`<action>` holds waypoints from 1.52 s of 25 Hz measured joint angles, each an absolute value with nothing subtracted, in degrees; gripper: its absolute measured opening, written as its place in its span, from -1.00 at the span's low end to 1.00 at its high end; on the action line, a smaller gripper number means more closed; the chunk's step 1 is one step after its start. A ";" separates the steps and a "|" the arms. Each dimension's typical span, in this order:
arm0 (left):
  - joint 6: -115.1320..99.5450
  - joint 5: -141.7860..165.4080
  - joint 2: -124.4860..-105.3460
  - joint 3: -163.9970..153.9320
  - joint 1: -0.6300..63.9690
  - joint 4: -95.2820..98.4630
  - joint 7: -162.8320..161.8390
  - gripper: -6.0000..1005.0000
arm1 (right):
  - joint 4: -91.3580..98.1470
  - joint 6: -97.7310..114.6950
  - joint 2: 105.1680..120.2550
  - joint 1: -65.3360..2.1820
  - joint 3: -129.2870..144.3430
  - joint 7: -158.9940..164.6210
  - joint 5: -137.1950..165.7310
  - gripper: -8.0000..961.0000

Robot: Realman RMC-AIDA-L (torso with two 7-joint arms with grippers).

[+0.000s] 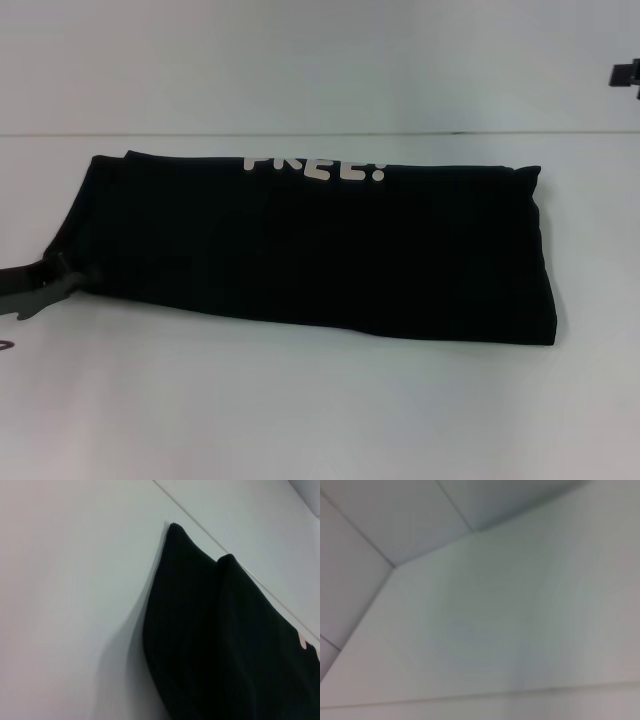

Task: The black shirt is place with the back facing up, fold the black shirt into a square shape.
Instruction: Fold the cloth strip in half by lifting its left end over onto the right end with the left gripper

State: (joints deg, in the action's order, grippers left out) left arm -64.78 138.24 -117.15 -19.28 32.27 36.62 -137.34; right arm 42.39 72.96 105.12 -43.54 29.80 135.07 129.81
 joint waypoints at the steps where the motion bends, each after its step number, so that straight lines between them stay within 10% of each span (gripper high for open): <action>1: -64.11 138.21 -117.24 -19.35 32.54 36.24 -137.32 -0.91 | 42.40 71.22 106.52 -42.80 29.75 130.94 127.51 0.13; 10: -61.64 134.03 -117.98 -19.48 33.78 34.69 -135.00 -0.91 | 43.12 66.98 119.57 -30.28 28.89 92.32 103.33 0.11; 24: -67.21 131.62 -117.56 -19.28 31.27 35.76 -136.74 -0.91 | 40.90 76.47 115.99 -20.59 19.55 87.89 97.18 0.09; 38: -70.08 130.30 -117.15 -19.49 34.79 37.52 -142.28 -0.91 | 40.84 75.53 115.64 -20.59 19.30 87.77 97.46 0.07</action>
State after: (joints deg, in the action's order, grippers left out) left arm -70.08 130.30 -117.15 -19.49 34.79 37.52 -142.28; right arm 40.84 75.53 115.64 -20.59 19.30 87.77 97.46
